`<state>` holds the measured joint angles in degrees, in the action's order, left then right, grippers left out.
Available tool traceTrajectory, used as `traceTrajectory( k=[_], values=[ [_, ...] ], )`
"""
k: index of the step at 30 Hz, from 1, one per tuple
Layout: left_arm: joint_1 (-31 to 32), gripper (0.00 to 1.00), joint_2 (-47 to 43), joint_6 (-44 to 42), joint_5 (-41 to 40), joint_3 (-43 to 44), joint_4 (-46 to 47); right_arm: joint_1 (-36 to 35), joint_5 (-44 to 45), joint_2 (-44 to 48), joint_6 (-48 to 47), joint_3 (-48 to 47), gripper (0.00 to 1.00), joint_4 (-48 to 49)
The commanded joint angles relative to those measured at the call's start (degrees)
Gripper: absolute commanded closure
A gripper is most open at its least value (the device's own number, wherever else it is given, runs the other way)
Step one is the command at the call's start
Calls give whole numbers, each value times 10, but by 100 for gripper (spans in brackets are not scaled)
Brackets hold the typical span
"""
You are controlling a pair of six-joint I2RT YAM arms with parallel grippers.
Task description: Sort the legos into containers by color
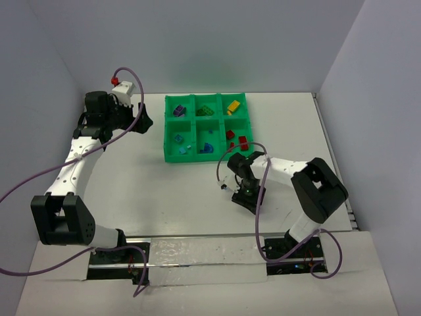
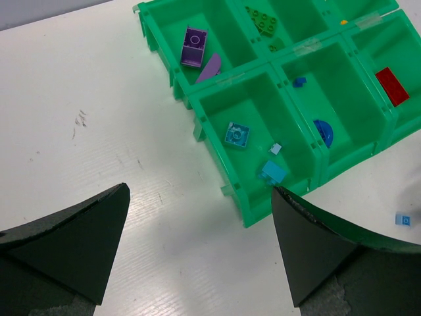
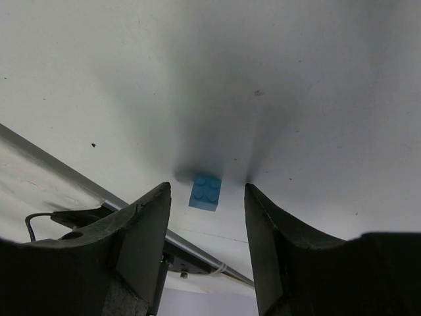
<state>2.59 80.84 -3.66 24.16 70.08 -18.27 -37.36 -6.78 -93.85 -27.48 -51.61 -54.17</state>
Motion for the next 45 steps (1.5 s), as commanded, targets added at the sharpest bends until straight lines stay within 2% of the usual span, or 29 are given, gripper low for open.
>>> traceTrajectory(
  k=[1,12,21,24,29,32,37,40,41,44,45],
  values=[
    [3,1,-11,-4,-6,5,-2,-6,8,-4,-2,12,45,5],
    [3,1,-6,2,-6,7,0,-9,11,-6,0,9,53,18],
    [3,1,-6,-2,-8,9,-3,-14,12,7,3,8,72,22],
    [3,1,-8,-2,-7,6,-3,-14,0,37,-3,-9,80,14],
    [3,1,-15,-4,-1,6,-6,-12,-56,101,-51,-64,83,13],
    [3,1,-26,5,0,3,-1,-11,-100,102,-54,-148,84,27],
    [-19,1,-47,70,33,-14,17,-11,-127,33,-29,-289,86,80],
    [-43,1,-68,114,81,-35,53,-13,-137,-59,-4,-420,86,127],
    [-44,1,-69,119,86,-36,58,-13,-138,-68,-2,-457,86,128],
    [-49,1,-77,123,87,-37,59,-13,-145,-203,24,-612,87,125],
    [-50,1,-77,121,85,-37,57,-15,-148,-221,27,-655,87,128]
  ],
)
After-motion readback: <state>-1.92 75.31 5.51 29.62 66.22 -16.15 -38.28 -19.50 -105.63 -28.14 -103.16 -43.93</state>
